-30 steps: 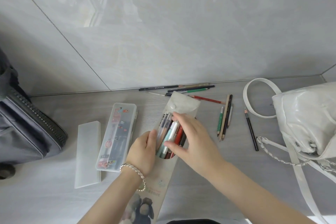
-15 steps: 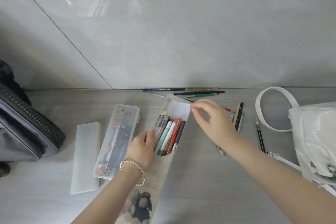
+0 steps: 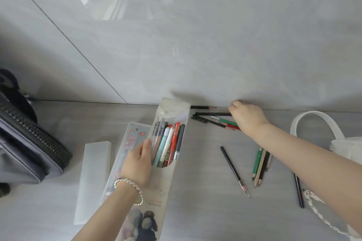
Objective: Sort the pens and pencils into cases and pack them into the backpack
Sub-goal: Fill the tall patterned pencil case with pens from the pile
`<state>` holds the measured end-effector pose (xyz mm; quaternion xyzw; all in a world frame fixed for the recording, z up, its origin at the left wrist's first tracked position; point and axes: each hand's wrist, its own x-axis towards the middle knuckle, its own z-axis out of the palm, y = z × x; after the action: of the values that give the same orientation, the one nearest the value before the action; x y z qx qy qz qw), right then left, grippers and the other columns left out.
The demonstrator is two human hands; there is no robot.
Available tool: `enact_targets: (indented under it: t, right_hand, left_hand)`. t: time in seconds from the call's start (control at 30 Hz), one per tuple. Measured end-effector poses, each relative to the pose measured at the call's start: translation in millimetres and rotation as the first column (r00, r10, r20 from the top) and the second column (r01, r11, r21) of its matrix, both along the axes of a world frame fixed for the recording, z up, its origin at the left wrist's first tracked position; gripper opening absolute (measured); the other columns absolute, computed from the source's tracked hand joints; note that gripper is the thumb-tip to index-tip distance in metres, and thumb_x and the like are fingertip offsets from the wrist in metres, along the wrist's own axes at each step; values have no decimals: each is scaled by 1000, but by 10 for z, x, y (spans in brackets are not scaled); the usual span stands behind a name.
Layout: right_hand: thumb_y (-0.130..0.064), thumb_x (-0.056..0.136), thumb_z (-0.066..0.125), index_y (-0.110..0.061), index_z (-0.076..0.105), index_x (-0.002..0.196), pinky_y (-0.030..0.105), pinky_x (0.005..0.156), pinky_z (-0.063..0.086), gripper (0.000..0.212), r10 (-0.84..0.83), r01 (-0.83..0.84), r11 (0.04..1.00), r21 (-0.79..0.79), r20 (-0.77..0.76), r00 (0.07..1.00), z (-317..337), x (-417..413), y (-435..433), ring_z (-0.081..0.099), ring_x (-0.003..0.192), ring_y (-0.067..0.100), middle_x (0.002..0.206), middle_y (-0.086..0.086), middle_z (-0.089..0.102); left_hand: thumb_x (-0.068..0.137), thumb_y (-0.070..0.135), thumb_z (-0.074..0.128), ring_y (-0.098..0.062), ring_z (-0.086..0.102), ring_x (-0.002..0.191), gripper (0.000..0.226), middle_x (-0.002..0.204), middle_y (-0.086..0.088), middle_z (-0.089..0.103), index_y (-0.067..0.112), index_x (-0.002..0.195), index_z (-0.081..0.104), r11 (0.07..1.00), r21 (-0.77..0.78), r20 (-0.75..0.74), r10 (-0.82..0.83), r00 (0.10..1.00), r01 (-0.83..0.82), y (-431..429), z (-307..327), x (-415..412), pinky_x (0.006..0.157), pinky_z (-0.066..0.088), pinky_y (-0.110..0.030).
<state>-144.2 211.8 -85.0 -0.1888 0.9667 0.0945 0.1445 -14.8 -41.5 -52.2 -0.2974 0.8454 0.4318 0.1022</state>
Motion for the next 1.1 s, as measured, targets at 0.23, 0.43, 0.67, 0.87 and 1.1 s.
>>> enact_targets:
  t: [0.23, 0.43, 0.67, 0.87, 1.1]
  right_hand:
    - [0, 88, 49, 0, 52, 104, 34, 60, 37, 16, -101, 102, 995, -19, 75, 992, -64, 13, -34, 59, 86, 35, 109, 15, 47]
    - [-19, 92, 52, -4, 57, 109, 35, 78, 43, 24, -161, 162, 987, 4, 144, 976, 28, 5, -83, 53, 104, 32, 115, 13, 52]
    - [-15, 91, 42, -3, 46, 109, 32, 63, 36, 22, -241, 302, 897, -322, 216, 946, 169, 206, -763, 58, 89, 36, 101, 20, 62]
    - [-12, 90, 47, -2, 53, 106, 30, 63, 36, 20, -181, 226, 953, -201, 219, 959, -82, 232, -1062, 59, 96, 36, 111, 17, 60]
    - [-19, 86, 51, -7, 52, 92, 28, 58, 33, 14, -317, 424, 811, -404, 305, 898, 48, 502, -935, 55, 76, 29, 83, 8, 53]
  left_hand:
    - [98, 31, 32, -17, 47, 64, 47, 72, -7, 56, -3, 83, 60, 999, 3, 15, 40, 999, -40, -57, -3, 102, 60, 36, -26]
    - [98, 31, 33, -18, 40, 59, 45, 60, -3, 45, 6, 65, 49, 996, 1, 27, 84, 996, -84, -129, 45, 125, 57, 33, -29]
    - [98, 29, 33, -18, 26, 52, 47, 54, 0, 27, 13, 55, 27, 995, 22, 9, 101, 995, -101, -212, 96, 96, 51, 21, -32]
    - [98, 29, 33, -18, 25, 52, 45, 55, 1, 25, 13, 56, 24, 996, 18, -1, 91, 996, -91, -242, 150, 82, 51, 21, -33]
    - [98, 30, 34, -17, 23, 52, 46, 55, 1, 23, 14, 56, 22, 997, 25, -8, 72, 997, -72, -262, 172, 151, 51, 18, -32]
